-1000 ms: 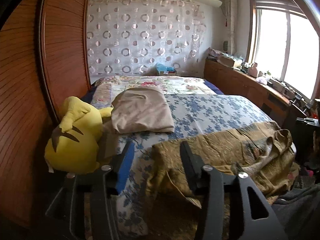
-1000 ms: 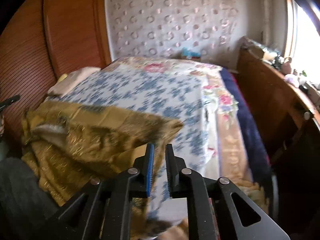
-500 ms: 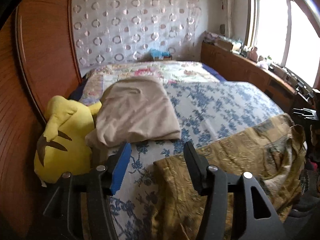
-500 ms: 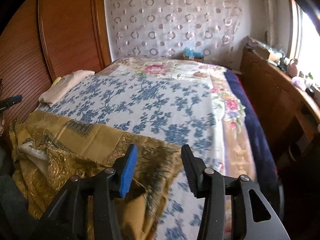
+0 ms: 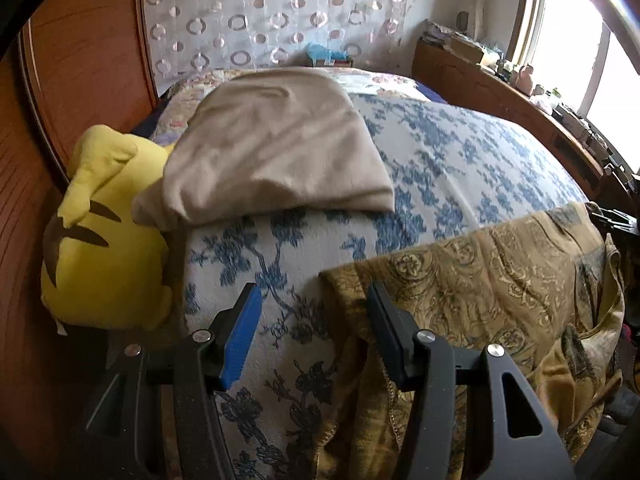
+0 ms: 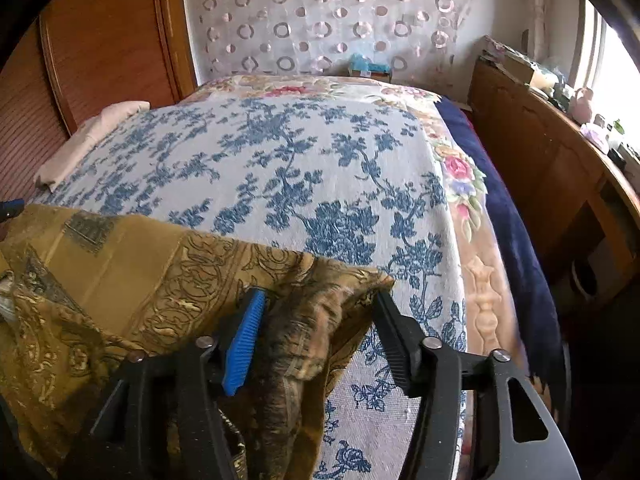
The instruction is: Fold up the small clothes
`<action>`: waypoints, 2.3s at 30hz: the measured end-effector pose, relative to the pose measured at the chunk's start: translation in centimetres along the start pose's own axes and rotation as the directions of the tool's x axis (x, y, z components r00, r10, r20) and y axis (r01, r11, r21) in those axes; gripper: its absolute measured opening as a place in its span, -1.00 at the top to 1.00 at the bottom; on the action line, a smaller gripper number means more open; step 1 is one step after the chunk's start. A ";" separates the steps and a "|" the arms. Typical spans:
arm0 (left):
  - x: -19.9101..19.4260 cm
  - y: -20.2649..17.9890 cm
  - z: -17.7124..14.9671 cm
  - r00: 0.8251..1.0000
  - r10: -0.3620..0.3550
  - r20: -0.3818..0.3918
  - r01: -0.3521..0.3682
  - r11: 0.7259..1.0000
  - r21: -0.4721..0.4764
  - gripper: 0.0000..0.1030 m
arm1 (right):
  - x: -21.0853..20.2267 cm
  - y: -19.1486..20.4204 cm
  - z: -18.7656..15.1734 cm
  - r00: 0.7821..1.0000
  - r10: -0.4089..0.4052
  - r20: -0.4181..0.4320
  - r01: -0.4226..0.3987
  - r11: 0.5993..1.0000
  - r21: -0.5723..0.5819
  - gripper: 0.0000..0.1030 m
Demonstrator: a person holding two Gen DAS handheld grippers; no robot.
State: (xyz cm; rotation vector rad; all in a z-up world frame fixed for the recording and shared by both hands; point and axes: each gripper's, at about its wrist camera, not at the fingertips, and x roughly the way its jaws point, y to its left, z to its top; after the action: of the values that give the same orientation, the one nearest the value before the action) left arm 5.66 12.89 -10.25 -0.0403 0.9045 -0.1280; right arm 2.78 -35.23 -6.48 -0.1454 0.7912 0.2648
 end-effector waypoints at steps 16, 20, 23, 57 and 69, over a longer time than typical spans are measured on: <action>0.4 -1.6 0.0 0.995 -0.100 -0.017 0.100 0.995 0.005 -0.05 | 0.8 -0.1 -0.2 1.000 0.020 0.000 -0.020 1.000 0.013 -0.32; 0.4 -2.3 0.0 0.996 -0.093 -0.016 0.093 0.996 0.011 0.10 | 0.8 -0.1 -0.3 1.000 0.027 0.001 -0.027 1.000 0.009 -0.32; 0.3 -2.4 0.0 0.996 -0.088 -0.012 0.088 0.996 0.004 0.23 | 0.8 -0.1 -0.3 1.000 0.031 0.001 -0.031 0.999 0.006 -0.32; -12.9 -6.6 2.2 0.918 -0.152 0.366 0.137 0.988 0.065 0.89 | -9.3 3.0 0.6 0.958 0.157 0.240 -0.138 0.986 -0.096 0.87; -26.1 -4.5 8.3 0.755 -0.103 0.648 0.068 0.995 0.079 0.89 | -26.8 4.0 6.4 0.822 0.212 0.528 -0.112 0.970 -0.215 0.87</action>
State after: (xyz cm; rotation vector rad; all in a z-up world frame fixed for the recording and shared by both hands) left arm -4.22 11.58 15.67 -0.0742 0.1900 -0.2068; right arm -12.01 -34.76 17.13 -0.1573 0.2012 0.5141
